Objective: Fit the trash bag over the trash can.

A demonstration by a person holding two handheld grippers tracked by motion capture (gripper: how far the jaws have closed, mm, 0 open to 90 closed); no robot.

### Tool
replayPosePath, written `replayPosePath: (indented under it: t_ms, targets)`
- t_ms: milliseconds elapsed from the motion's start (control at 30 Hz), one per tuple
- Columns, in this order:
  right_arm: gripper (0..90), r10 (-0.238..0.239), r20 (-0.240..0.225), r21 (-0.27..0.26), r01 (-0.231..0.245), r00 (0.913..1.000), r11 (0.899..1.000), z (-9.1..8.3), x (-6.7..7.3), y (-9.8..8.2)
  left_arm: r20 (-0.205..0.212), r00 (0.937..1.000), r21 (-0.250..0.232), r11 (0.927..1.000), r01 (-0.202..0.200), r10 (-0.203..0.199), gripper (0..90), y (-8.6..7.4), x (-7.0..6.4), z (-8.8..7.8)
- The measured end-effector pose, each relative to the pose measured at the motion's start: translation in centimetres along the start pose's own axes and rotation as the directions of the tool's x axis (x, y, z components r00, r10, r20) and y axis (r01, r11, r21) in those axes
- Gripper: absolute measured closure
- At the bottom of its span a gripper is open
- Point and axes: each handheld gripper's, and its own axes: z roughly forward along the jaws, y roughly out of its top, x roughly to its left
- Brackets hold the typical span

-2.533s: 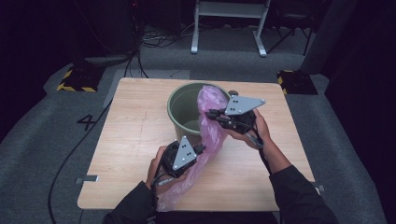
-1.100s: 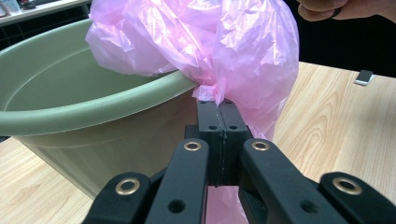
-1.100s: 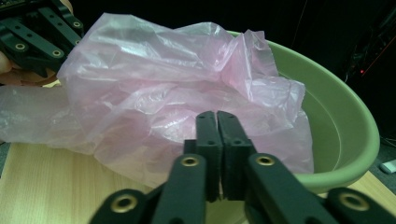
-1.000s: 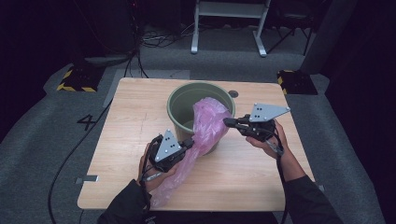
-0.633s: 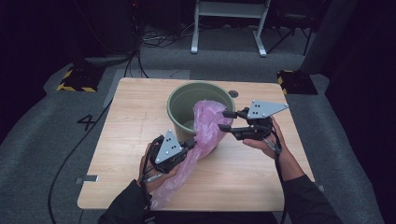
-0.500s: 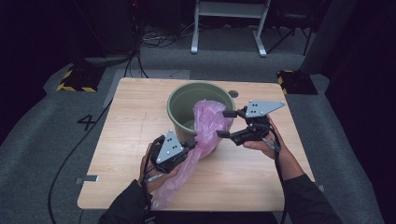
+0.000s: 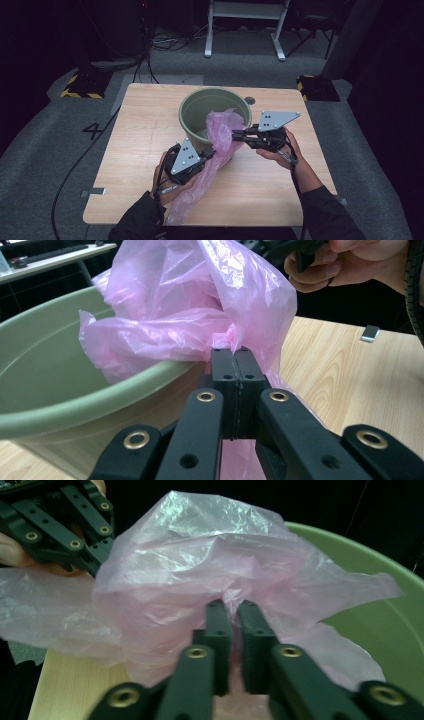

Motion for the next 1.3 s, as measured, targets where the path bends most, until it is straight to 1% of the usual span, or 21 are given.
replayPosePath:
  t_ms: [67,167,267,400,467,500,533,567,600,700,767,833,900,933,967,1000,1033,1167,1200,1233,1300]
  targets:
    - [89.7,-0.002,0.002,0.001,0.002,1.0,1.0,0.0,0.0,0.1,-0.003,1.0,-0.003,1.0,0.0,0.0,89.8,0.1,0.0,0.0]
    - [90.0,-0.011,0.035,0.007,0.01,0.9993,1.0,0.1,-0.2,0.9,-0.015,0.9999,-0.004,1.0,-0.005,0.005,89.7,0.4,0.3,-0.1]
    - [90.0,-0.014,0.046,0.014,0.013,0.9989,1.0,0.2,-0.3,1.5,-0.023,0.9997,-0.007,1.0,-0.007,0.007,89.7,0.5,0.4,0.1]
    - [90.0,-0.005,0.069,0.028,0.003,0.9976,1.0,0.7,-0.8,2.3,-0.043,0.9991,-0.001,1.0,-0.002,0.002,88.0,0.5,0.9,0.3]
    - [90.0,0.015,0.082,0.06,-0.021,0.9965,0.998,1.5,-1.6,2.7,-0.036,0.9992,0.001,0.9999,0.016,-0.016,77.5,0.4,1.2,0.4]
    - [90.0,0.02,0.088,0.069,-0.026,0.9959,0.997,1.6,-1.8,2.8,-0.041,0.9985,-0.009,0.9993,0.035,-0.036,71.2,0.3,1.5,0.3]
    - [90.0,0.02,0.088,0.069,-0.026,0.9959,0.997,1.6,-1.8,2.8,-0.041,0.9985,-0.009,0.9993,0.035,-0.036,65.8,0.3,1.5,0.3]
    - [90.0,0.026,0.093,0.077,-0.033,0.9953,0.996,1.9,-2.0,2.8,-0.046,0.9978,-0.007,0.9988,0.048,-0.048,65.8,0.2,1.7,0.2]
    - [90.0,0.036,0.095,0.085,-0.044,0.9949,0.995,2.2,-2.3,2.8,-0.031,0.9977,-0.012,0.9982,0.059,-0.06,63.9,0.1,1.9,0.1]
    - [90.0,0.076,0.091,0.108,-0.086,0.9929,0.99,2.8,-3.1,2.7,0.003,0.9972,-0.013,0.9971,0.075,-0.075,50.3,-0.1,2.1,-0.1]
    - [90.0,0.091,0.09,0.112,-0.101,0.9918,0.989,2.9,-3.3,2.6,0.037,0.9961,-0.007,0.9967,0.081,-0.08,47.9,-0.4,2.2,-0.3]
    - [90.0,0.134,0.095,0.125,-0.146,0.9864,0.981,3.2,-3.7,2.4,0.072,0.9933,0.008,0.9959,0.09,-0.09,41.8,-0.6,2.2,-0.4]
    - [90.0,0.159,0.099,0.146,-0.172,0.9823,0.974,3.4,-4.1,2.3,0.093,0.9903,0.028,0.9944,0.102,-0.104,36.6,-1.0,2.2,-0.3]
    - [90.0,0.176,0.102,0.164,-0.191,0.9791,0.968,3.6,-4.3,2.3,0.122,0.9871,0.047,0.9939,0.099,-0.104,35.6,-1.2,2.2,-0.3]
    - [90.0,0.205,0.102,0.186,-0.221,0.9734,0.957,4.0,-4.7,2.2,0.137,0.9857,0.069,0.9935,0.09,-0.099,31.3,-1.4,2.2,-0.2]
    - [90.0,0.214,0.101,0.195,-0.23,0.9717,0.953,4.1,-4.8,2.2,0.151,0.9831,0.079,0.9925,0.093,-0.104,31.1,-1.5,2.1,-0.1]
    - [90.0,0.22,0.103,0.206,-0.237,0.9701,0.949,4.2,-5.0,2.2,0.151,0.9831,0.079,0.9925,0.093,-0.104,30.7,-1.5,2.1,-0.1]
    - [90.0,0.235,0.105,0.212,-0.253,0.9663,0.944,4.2,-5.1,2.2,0.205,0.9705,0.152,0.9837,0.096,-0.127,27.4,-2.0,2.0,0.6]
    - [90.0,0.233,0.1,0.218,-0.249,0.9674,0.944,4.3,-5.1,2.1,0.211,0.9688,0.188,0.978,0.09,-0.13,26.5,-2.2,1.8,1.2]
    - [90.0,0.233,0.1,0.218,-0.249,0.9674,0.944,4.3,-5.1,2.1,0.211,0.9688,0.188,0.978,0.09,-0.13,26.0,-2.2,1.8,1.2]
    - [89.9,0.241,0.097,0.223,-0.257,0.9656,0.94,4.4,-5.1,2.0,0.215,0.9669,0.213,0.9727,0.091,-0.138,26.4,-2.6,1.7,1.8]
